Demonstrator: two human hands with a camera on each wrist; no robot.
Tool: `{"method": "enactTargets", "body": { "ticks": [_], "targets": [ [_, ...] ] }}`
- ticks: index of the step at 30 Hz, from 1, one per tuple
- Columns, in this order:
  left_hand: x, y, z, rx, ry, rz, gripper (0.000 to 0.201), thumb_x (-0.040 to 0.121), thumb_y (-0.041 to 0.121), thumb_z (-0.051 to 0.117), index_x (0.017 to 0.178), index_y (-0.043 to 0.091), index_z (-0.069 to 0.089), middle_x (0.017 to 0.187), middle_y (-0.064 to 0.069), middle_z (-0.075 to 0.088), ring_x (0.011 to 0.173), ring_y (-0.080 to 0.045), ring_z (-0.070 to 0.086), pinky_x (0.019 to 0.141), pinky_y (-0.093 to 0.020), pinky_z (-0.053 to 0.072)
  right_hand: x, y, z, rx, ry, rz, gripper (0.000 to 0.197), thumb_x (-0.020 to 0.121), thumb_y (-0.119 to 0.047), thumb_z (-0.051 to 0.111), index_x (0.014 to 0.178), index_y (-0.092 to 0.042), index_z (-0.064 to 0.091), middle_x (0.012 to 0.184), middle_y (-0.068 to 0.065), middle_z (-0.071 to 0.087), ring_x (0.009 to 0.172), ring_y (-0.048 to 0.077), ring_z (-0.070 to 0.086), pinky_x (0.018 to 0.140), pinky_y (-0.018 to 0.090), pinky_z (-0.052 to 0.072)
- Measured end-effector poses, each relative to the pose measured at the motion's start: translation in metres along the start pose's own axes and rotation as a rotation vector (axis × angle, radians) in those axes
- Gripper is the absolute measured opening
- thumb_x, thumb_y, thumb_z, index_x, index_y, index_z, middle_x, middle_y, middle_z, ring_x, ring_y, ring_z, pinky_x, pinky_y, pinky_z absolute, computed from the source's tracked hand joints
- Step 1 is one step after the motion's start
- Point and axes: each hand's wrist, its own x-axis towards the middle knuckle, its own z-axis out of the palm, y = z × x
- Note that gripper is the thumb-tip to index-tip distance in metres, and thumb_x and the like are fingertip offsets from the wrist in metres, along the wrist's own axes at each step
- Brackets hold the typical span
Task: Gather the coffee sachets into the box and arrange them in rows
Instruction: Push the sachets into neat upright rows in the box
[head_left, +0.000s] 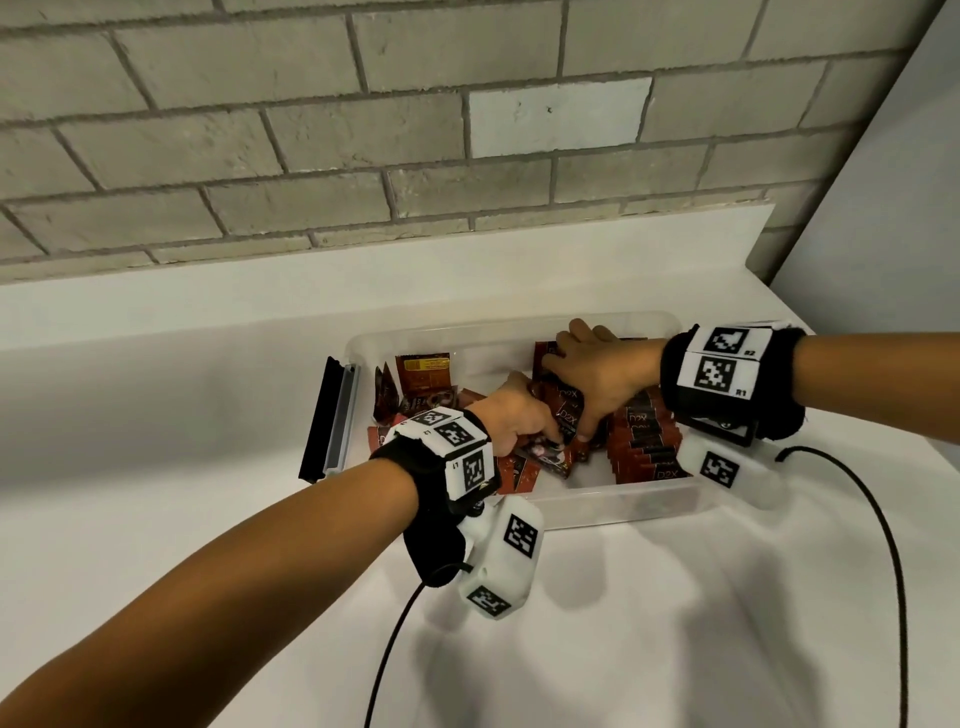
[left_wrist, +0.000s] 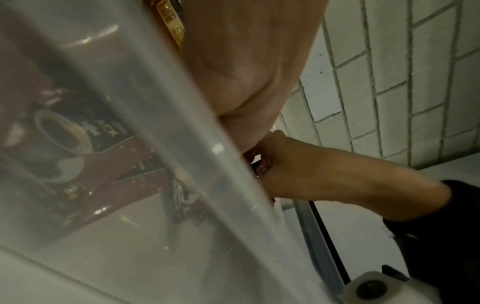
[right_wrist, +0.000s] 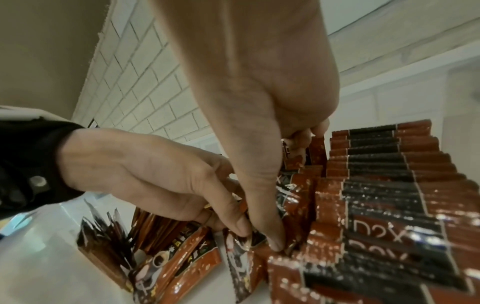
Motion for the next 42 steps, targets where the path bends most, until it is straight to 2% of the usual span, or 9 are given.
{"method": "enactTargets", "body": {
  "ticks": [6,10,12,17,20,27,30,35,42],
  "targets": [
    [-0.024,0.003,-0.014,0.528,-0.004,0.117,0.066,0.081,0.027,0.072,0.130,0.001,0.036,0.123,-0.013,0.050,0.111,-0.027,0.053,0.088,-0.037,0.050,-0.005,0.000,0.000,0.111,0.017,-0.094,0.075,0.074,-0.042,0.075,0.130,-0.011,0.036,0.120,0.008,0.049,0.107,0.021,0.044,0.087,0.033,0.044],
    [-0.052,0.008,-0.021,0.825,-0.154,0.208,0.040,0.095,0.046,0.047,0.082,0.008,0.053,0.076,-0.004,0.051,0.066,-0.017,0.050,0.057,-0.023,0.041,-0.007,-0.001,0.003,0.140,-0.026,-0.092,0.078,0.079,-0.037,0.071,0.138,-0.011,0.027,0.113,0.010,0.052,0.102,0.022,0.047,0.082,0.032,0.044],
    [-0.067,0.010,-0.021,0.847,-0.252,0.203,0.039,0.099,0.041,0.039,0.096,0.009,0.062,0.072,-0.001,0.054,0.062,-0.016,0.052,0.064,-0.025,0.047,-0.007,-0.002,0.003,0.107,-0.041,-0.087,0.083,0.082,-0.039,0.069,0.143,-0.012,0.021,0.121,0.011,0.052,0.112,0.026,0.045,0.097,0.039,0.039],
    [-0.078,0.008,-0.017,0.958,-0.379,0.260,0.039,0.098,0.039,0.039,0.116,0.017,0.066,0.115,-0.004,0.064,0.104,-0.024,0.061,0.095,-0.041,0.050,-0.008,-0.003,0.003,0.092,-0.058,-0.090,0.084,0.083,-0.036,0.068,0.145,-0.013,0.017,0.127,0.013,0.051,0.119,0.028,0.041,0.106,0.047,0.032],
    [-0.079,0.008,-0.017,0.973,-0.421,0.262,0.035,0.097,0.040,0.042,0.114,0.021,0.067,0.106,0.002,0.063,0.105,-0.021,0.059,0.096,-0.038,0.049,-0.007,-0.005,0.005,0.110,-0.058,-0.115,0.085,0.082,-0.034,0.070,0.145,-0.011,0.018,0.129,0.013,0.051,0.117,0.028,0.044,0.099,0.043,0.042],
    [-0.079,0.004,-0.023,0.827,-0.238,0.260,0.030,0.095,0.039,0.052,0.080,0.014,0.058,0.067,0.002,0.050,0.058,-0.011,0.053,0.051,-0.014,0.042,-0.010,-0.001,0.002,0.274,-0.031,-0.211,0.075,0.080,-0.024,0.074,0.136,-0.009,0.027,0.112,0.007,0.054,0.089,0.016,0.051,0.061,0.019,0.040],
    [-0.068,0.008,-0.048,0.781,-0.015,0.283,0.078,0.077,0.053,0.069,0.131,0.006,0.038,0.119,-0.008,0.048,0.110,-0.021,0.053,0.089,-0.023,0.046,-0.022,0.009,-0.020,0.414,-0.016,-0.281,0.060,0.079,-0.022,0.074,0.123,-0.014,0.033,0.095,-0.004,0.055,0.074,0.008,0.055,0.052,0.011,0.042],
    [-0.055,0.014,-0.075,0.042,-0.566,0.263,0.116,0.047,0.043,0.091,0.142,0.020,0.028,0.126,-0.005,0.057,0.115,-0.020,0.058,0.098,-0.034,0.047,-0.061,0.021,-0.057,0.748,-0.047,-0.455,0.056,0.082,-0.011,0.070,0.120,-0.023,0.030,0.101,-0.004,0.058,0.084,0.003,0.062,0.067,0.020,0.052],
    [-0.067,0.022,-0.063,-0.379,-0.811,0.354,0.055,0.057,0.020,0.088,0.106,0.007,0.069,0.102,-0.016,0.070,0.093,-0.026,0.069,0.080,-0.035,0.057,-0.078,0.025,-0.064,0.879,-0.121,-0.545,0.058,0.082,-0.004,0.069,0.117,-0.021,0.027,0.101,0.018,0.063,0.081,0.031,0.063,0.067,0.029,0.056]
  ]
}}
